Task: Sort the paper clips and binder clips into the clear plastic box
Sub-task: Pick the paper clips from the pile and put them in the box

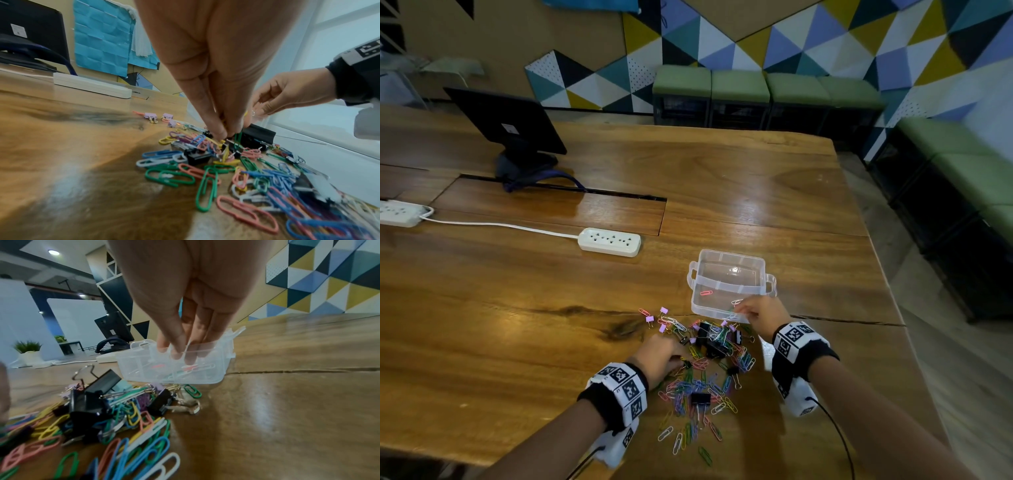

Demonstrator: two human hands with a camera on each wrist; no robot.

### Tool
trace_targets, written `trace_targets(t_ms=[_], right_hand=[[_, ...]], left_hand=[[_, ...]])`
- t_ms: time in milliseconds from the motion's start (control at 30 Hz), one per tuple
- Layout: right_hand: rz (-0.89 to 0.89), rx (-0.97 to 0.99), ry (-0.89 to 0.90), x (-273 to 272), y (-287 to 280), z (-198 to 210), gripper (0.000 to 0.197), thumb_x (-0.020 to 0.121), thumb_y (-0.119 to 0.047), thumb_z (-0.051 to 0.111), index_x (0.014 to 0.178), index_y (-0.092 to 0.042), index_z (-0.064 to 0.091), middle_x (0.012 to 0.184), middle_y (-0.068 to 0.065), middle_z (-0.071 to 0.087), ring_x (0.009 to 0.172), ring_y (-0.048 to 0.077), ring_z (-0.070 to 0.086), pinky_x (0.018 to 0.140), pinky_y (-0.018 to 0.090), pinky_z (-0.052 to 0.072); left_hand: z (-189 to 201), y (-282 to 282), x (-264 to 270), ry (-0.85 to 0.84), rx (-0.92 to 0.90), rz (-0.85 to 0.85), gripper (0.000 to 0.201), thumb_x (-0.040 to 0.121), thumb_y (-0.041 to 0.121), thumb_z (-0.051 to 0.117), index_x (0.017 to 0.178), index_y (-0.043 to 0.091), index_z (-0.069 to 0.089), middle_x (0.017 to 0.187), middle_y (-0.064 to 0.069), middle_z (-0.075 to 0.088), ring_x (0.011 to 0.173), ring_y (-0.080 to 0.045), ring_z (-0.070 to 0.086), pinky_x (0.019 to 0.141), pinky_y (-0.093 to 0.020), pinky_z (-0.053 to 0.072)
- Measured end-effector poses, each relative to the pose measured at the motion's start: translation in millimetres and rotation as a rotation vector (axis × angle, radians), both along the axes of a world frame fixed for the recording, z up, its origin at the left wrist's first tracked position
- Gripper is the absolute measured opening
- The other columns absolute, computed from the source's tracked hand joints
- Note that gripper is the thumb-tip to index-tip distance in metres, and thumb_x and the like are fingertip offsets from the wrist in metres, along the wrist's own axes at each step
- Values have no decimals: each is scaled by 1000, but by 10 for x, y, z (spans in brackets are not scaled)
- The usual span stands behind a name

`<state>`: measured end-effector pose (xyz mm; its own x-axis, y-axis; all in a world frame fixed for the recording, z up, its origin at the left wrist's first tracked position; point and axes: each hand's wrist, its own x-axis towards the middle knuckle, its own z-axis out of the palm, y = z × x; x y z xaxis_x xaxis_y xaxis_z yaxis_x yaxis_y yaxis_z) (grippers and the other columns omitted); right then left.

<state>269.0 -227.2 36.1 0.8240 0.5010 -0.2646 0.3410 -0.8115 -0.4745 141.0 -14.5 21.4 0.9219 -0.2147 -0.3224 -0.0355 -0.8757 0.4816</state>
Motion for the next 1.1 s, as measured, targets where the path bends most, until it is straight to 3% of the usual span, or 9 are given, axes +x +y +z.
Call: trace_targets(t_ms=[133, 233, 400, 500, 633, 767, 867, 1000, 1100], right_hand=[[-1, 59, -70, -113, -82, 26, 27, 86, -5, 52, 105, -15, 69, 116, 1, 66, 106, 16, 60, 96, 27, 44], [-82, 200, -185, -235, -163, 31, 21, 85, -6, 54, 95, -15, 70, 104, -1, 65, 95, 10, 55, 90, 26, 44], [9, 126, -163, -418, -323, -48, 15, 86, -8, 58, 89, -18, 69, 94, -2, 65, 76, 6, 52, 70, 15, 46], [38, -12, -57, -512, -369, -96, 17, 86, -13, 58, 98, -21, 67, 103, -3, 62, 82, 7, 52, 72, 7, 40], [-23, -65, 80, -603, -318, -156, 44, 77, -24, 71, 119, -21, 57, 115, -2, 54, 98, 13, 52, 82, 17, 42], [-119, -15, 89, -627, -230, -221, 50, 69, -24, 77, 115, -22, 57, 105, -5, 49, 99, 14, 54, 87, 22, 47], [-107, 29, 94, -625, -198, -235, 46, 70, -20, 76, 112, -22, 58, 112, -4, 52, 105, 16, 53, 94, 29, 48], [-42, 41, 80, -639, -194, -257, 37, 76, -19, 71, 110, -21, 59, 107, -10, 48, 104, 15, 52, 93, 28, 46], [-19, 13, 53, -650, -200, -285, 29, 80, -23, 67, 107, -22, 58, 105, -10, 46, 100, 15, 53, 88, 25, 46]], left_hand=[[73, -3, 71, -33, -32, 53, 25, 93, 20, 58, 116, 17, 68, 124, 0, 65, 116, -13, 59, 100, -23, 43], [182, -17, 149, -39, -70, 99, 26, 92, 21, 59, 116, 17, 67, 123, -1, 66, 112, -15, 61, 95, -24, 46], [352, -73, 374, -65, -98, 137, 24, 93, 19, 57, 115, 20, 65, 115, 0, 68, 66, 2, 54, 69, -15, 47], [441, -158, 551, -99, -117, 138, 23, 93, 13, 55, 113, 16, 66, 118, -3, 68, 91, -13, 67, 86, -21, 52], [486, -288, 796, -130, -101, 133, 24, 94, 9, 53, 113, 13, 67, 123, -4, 65, 111, -16, 61, 98, -25, 45], [401, -372, 967, -97, -83, 187, 25, 94, 5, 52, 113, 10, 68, 119, -7, 67, 111, -20, 61, 100, -30, 46], [309, -401, 1000, -72, -122, 218, 28, 93, -1, 49, 111, 10, 67, 118, -7, 68, 113, -21, 61, 99, -30, 47], [249, -382, 937, -10, -167, 179, 39, 90, -8, 43, 120, 10, 61, 134, -9, 57, 121, -24, 55, 102, -33, 46], [266, -334, 823, -72, -180, 141, 33, 90, -5, 49, 116, 10, 63, 132, -6, 56, 121, -20, 53, 101, -24, 41]])
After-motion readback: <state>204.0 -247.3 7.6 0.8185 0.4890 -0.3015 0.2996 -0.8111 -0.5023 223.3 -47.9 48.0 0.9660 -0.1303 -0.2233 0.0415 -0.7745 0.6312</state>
